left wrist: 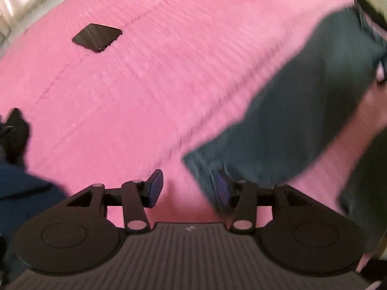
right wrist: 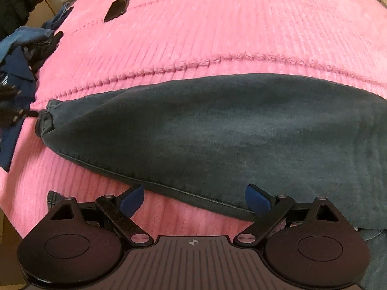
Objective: Fold clothes
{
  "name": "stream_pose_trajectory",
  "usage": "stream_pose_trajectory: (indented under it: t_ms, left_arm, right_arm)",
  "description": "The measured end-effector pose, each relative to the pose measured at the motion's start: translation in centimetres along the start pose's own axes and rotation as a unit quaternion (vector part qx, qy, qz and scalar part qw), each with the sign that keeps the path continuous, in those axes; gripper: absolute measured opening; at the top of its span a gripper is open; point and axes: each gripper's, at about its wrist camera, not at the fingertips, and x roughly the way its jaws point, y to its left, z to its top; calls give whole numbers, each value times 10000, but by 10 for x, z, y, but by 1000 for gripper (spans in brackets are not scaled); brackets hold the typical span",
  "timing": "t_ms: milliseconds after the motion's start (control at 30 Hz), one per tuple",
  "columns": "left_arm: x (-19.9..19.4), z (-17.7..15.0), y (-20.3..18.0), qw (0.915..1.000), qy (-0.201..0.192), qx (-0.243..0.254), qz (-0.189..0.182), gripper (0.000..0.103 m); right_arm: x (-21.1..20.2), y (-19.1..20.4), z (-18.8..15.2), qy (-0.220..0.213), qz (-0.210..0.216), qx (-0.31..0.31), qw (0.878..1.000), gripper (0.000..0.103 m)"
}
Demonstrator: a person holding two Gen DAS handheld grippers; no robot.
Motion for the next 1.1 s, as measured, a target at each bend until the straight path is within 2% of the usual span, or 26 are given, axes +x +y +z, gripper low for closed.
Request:
stream_pose_trajectory:
  t_ms: [67, 167, 233, 267, 333, 367, 400, 433, 467, 500, 533, 633, 700, 767, 833, 933, 1000, 1067, 1100]
  left_arm:
    - [-2, 13, 6, 9997, -142, -64, -212, 46]
    - [-15, 25, 25, 9986, -527, -63, -87, 53]
    - [-12, 27, 35, 9981, -440, -285, -337, 53]
    - [-6, 26, 33, 9979, -290, -186, -549, 53]
    - [9, 21, 13, 9961, 49, 363, -803, 53]
    - [19, 19, 5, 9948, 184, 597, -804, 53]
    - [30, 17, -3, 9942, 351, 725, -714, 49]
    - [41, 14, -11, 9931, 518, 851, -623, 32]
    - [42, 15, -11, 9937, 506, 797, -601, 26]
    - [42, 15, -12, 9943, 493, 741, -580, 11]
    - [34, 20, -7, 9957, 388, 592, -590, 10]
    - [-2, 34, 20, 9994, -320, 84, -94, 11]
    - [-6, 43, 33, 9989, -446, -125, -48, 13]
    - [10, 48, 30, 9998, -200, -35, 78, 16]
    - [23, 47, 25, 9993, 14, 24, 386, 19]
    - [17, 39, 18, 9931, 33, -60, 1172, 20]
    - [5, 31, 8, 9895, 26, -32, 1444, 20]
    - [-12, 23, -11, 9902, -32, 35, 1398, 23]
    - [-18, 22, -24, 9929, -31, 80, 1189, 27]
  right_arm:
    - [-3, -3, -4, -18, -33, 85, 10000, 93]
    - [-7, -8, -12, -33, -127, 260, 9996, 93]
    - [-5, -12, -16, -32, -160, 405, 9990, 94]
    - [-3, -12, -18, -9, -167, 462, 9988, 94]
    - [5, -11, -19, 52, -151, 543, 9984, 94]
    - [10, -9, -19, 74, -112, 570, 9983, 94]
    - [15, -7, -18, 95, -70, 596, 9982, 94]
    - [19, -4, -18, 114, -21, 615, 9980, 94]
    - [22, -3, -17, 130, 6, 622, 9980, 94]
    - [23, -1, -16, 140, 0, 627, 9979, 94]
    - [23, 0, -15, 138, -5, 635, 9979, 94]
    - [16, 0, -15, -17, 41, 701, 9975, 94]
    - [16, -2, -18, -33, 24, 786, 9969, 94]
    - [15, -8, -23, -2, 39, 957, 9954, 94]
    - [11, -15, -29, -31, 71, 1187, 9929, 94]
    - [-6, -36, -45, -183, 27, 1625, 9865, 94]
    - [-19, -51, -61, -227, -119, 1907, 9813, 94]
    - [-35, -70, -80, -308, -303, 2223, 9740, 95]
    - [-43, -79, -89, -346, -394, 2384, 9697, 95]
